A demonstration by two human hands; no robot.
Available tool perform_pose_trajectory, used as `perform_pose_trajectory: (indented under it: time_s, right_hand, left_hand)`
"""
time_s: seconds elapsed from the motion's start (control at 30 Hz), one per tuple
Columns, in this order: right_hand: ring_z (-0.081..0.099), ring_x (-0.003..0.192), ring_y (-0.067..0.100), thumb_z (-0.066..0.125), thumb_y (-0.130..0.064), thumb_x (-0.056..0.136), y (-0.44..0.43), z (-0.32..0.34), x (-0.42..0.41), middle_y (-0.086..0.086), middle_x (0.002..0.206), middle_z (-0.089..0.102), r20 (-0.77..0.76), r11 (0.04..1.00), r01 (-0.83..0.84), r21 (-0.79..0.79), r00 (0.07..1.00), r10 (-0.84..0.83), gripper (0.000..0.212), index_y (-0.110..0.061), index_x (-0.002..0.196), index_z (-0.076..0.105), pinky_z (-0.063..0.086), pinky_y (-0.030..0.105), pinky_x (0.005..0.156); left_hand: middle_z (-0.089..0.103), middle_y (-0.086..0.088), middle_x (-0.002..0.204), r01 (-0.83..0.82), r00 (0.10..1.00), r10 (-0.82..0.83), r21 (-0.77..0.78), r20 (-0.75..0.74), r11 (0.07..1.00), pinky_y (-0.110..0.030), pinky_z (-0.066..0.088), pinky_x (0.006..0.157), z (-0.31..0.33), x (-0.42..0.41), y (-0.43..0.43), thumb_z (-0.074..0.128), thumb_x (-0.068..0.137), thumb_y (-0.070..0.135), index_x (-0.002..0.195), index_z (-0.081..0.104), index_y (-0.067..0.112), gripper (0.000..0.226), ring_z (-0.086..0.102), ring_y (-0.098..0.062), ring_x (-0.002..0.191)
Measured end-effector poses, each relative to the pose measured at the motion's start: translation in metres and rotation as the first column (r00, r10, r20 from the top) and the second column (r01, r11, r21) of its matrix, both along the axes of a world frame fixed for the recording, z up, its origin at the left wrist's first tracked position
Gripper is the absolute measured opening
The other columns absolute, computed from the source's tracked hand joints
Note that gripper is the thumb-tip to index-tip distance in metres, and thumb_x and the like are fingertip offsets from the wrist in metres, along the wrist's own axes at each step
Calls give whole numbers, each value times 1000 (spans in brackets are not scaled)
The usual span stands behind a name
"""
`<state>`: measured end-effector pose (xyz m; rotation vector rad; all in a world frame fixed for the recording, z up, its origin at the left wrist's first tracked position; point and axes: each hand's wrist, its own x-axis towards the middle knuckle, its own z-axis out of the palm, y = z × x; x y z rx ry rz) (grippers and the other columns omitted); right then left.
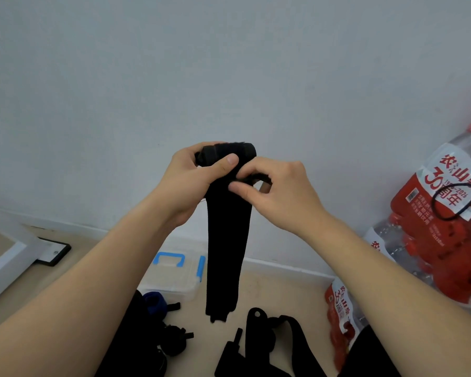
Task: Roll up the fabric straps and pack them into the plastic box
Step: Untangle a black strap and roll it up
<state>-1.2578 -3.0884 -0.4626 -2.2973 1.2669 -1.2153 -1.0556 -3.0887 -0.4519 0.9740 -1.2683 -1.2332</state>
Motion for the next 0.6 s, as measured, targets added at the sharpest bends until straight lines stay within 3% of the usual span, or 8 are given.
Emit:
perform_pose_trajectory:
  time_s: [0.1, 0.2, 0.27, 0.3, 0.4, 0.47, 0.53, 0.6]
  right_hand:
    - [72, 74, 5, 94, -43, 80, -2, 2, 4, -13, 78, 74, 151, 991, 106, 76, 982, -117, 30, -30, 84, 66, 56, 23, 67]
    - [74, 83, 18, 93, -53, 74, -3, 4, 8, 0, 95, 74, 258, 939, 169, 300, 933, -250, 51, -33, 97, 51, 58, 32, 69]
    - [73, 86, 16, 91, -49, 80, -5, 6, 6, 0, 104, 75, 324, 864, 104, 492, 899, -293, 52, -32, 113, 54, 56, 32, 69]
    - [72, 81, 13, 88, -40, 85, -7, 6, 3, -1, 100, 77, 360, 838, 38, 545, 892, -275, 43, -30, 116, 61, 54, 29, 65]
    - [71, 69, 17, 71, -13, 101, -9, 8, -6, -3, 77, 76, 416, 831, -96, 548, 893, -171, 13, -18, 113, 73, 53, 29, 54]
    - [74, 72, 23, 57, -5, 107, -10, 12, -11, 2, 78, 77, 470, 819, -187, 542, 876, -111, 24, -17, 120, 73, 58, 34, 58]
    - [78, 80, 30, 49, -7, 104, -9, 16, -14, 12, 89, 78, 533, 776, -281, 565, 842, -83, 32, -16, 124, 72, 62, 40, 68]
    - [80, 83, 32, 59, -28, 102, -8, 17, -16, 12, 91, 79, 546, 752, -309, 582, 834, -80, 26, -17, 121, 72, 63, 40, 69]
  left_hand:
    - [73, -22, 132, 11, 1000, -11, -15, 0, 1000, -58, 61, 102, 0, -2, 1, 75, 101, 14, 136, 71, 9, 36, 75, -39, 118]
    - [71, -20, 135, 33, 999, -33, -36, 0, 999, -52, 64, 96, 0, -3, 0, 76, 100, 13, 135, 71, 12, 35, 75, -36, 118]
    - [72, -14, 134, 93, 996, -93, -34, 5, 995, -44, 66, 86, 0, 0, 0, 77, 99, 17, 134, 72, 17, 36, 76, -31, 117]
    - [73, -11, 132, 124, 992, -123, -35, 25, 992, -41, 65, 83, -1, 0, 0, 79, 97, 20, 133, 73, 20, 36, 76, -28, 117]
    - [71, -11, 127, 153, 985, -146, -78, 87, 985, -40, 65, 83, -5, 1, -2, 81, 95, 12, 127, 76, 25, 34, 72, -29, 118]
    - [73, -13, 124, 127, 989, -117, -107, 95, 986, -40, 65, 86, -7, 3, -4, 81, 94, 3, 124, 79, 25, 37, 71, -31, 118]
    - [76, -13, 122, 113, 990, -102, -114, 101, 987, -39, 65, 88, -6, 4, -5, 82, 92, -1, 122, 80, 26, 40, 74, -29, 115]
    - [79, -7, 118, 121, 985, -103, -128, 136, 984, -35, 65, 88, -6, 4, -4, 84, 89, -4, 119, 82, 27, 44, 77, -26, 111]
